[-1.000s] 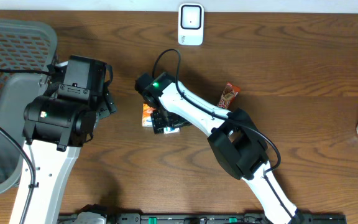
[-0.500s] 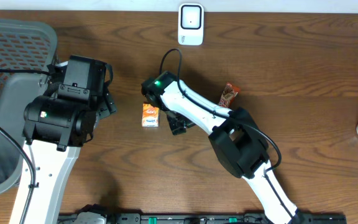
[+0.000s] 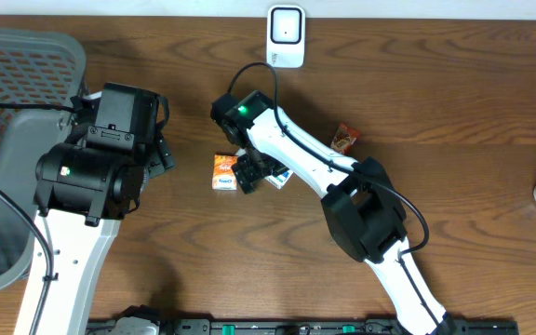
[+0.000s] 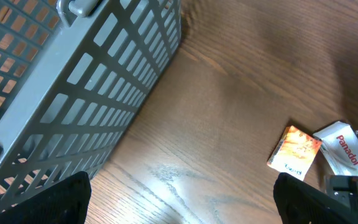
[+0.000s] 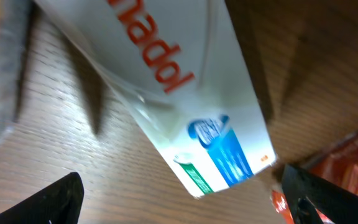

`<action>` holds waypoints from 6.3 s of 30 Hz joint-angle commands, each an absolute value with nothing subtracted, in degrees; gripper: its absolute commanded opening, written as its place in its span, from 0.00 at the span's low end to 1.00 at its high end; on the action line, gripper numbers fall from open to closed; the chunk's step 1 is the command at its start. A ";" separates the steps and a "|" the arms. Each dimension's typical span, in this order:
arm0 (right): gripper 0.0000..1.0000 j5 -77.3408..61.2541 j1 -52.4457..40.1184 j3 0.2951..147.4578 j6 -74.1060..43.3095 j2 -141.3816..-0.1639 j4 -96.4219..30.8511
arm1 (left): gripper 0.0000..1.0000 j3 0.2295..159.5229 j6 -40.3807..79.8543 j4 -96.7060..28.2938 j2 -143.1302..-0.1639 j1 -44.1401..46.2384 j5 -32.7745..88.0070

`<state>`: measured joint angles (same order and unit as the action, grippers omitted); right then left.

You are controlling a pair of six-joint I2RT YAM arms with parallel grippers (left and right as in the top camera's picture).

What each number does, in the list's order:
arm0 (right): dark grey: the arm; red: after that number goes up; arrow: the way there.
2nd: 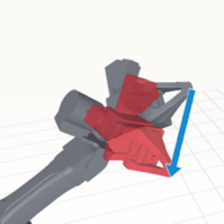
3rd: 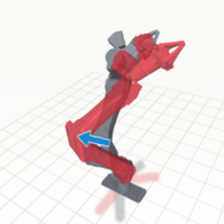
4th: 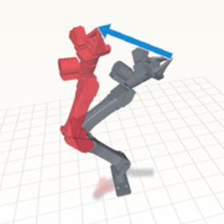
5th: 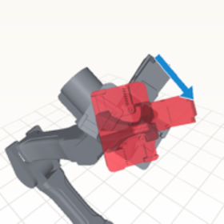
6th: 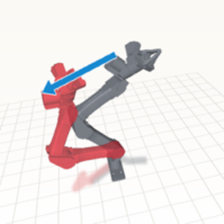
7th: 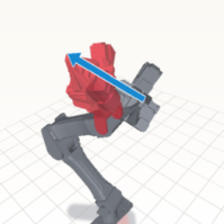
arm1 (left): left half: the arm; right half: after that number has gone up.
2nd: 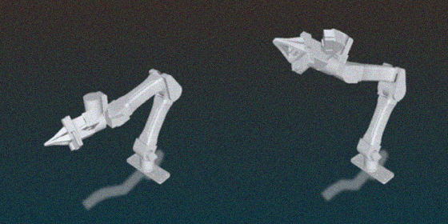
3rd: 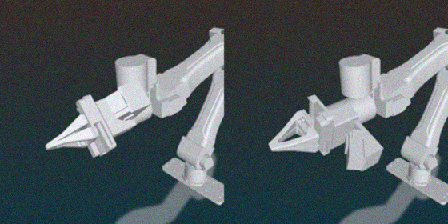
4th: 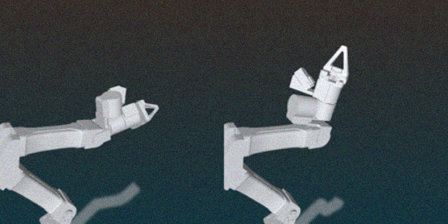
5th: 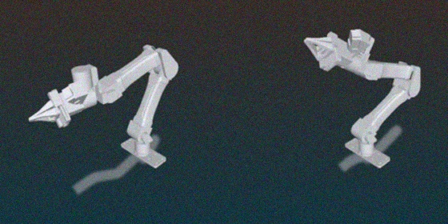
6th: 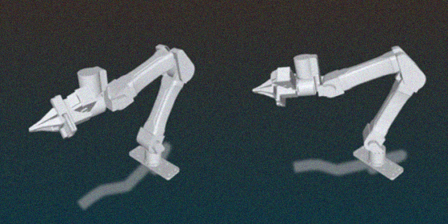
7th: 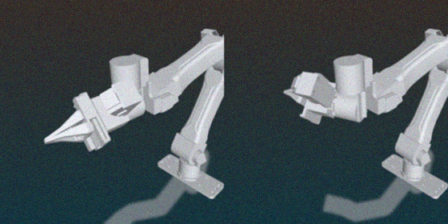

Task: Scan the item barcode
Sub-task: 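Reach the right gripper to the white Panadol box and grasp it, then lift the Panadol box with the right gripper to the scanner, then carry the Panadol box right and place it beside the jar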

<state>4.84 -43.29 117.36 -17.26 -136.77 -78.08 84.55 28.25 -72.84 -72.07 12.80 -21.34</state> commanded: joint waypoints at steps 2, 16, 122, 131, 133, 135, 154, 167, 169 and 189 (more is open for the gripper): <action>0.99 2.46 -42.06 118.39 -10.96 -137.16 -74.72 | 0.94 84.53 27.70 -72.86 -72.34 12.49 -22.11; 0.91 -2.87 -37.98 118.37 -1.45 -139.52 -67.85 | 0.94 84.53 27.68 -72.86 -72.34 12.49 -22.11; 0.38 34.06 -28.08 140.94 56.51 -158.41 -0.01 | 0.94 84.53 27.68 -72.88 -72.34 12.49 -22.11; 0.41 32.38 -30.15 140.88 62.70 -160.42 2.90 | 0.94 84.53 27.68 -72.86 -72.34 12.49 -22.11; 0.41 31.83 -30.15 140.88 62.70 -160.42 2.83 | 0.94 84.53 27.70 -72.88 -72.34 12.49 -22.11; 0.41 30.50 -30.15 140.88 62.87 -160.42 2.83 | 0.94 84.53 27.68 -72.86 -72.34 12.49 -22.11; 0.37 33.45 -28.88 140.88 36.60 -137.84 -23.18 | 0.94 84.53 27.68 -72.88 -72.34 12.49 -22.11; 0.35 39.66 -21.87 140.88 -0.47 -134.15 -66.87 | 0.94 84.53 27.68 -72.88 -72.34 12.49 -22.11; 0.34 35.18 -18.22 140.88 -3.86 -134.15 -72.69 | 0.94 84.53 27.70 -72.88 -72.34 12.49 -22.11; 0.38 26.17 21.19 108.51 -11.57 -134.19 -66.13 | 0.94 84.53 27.70 -72.88 -72.34 12.49 -22.11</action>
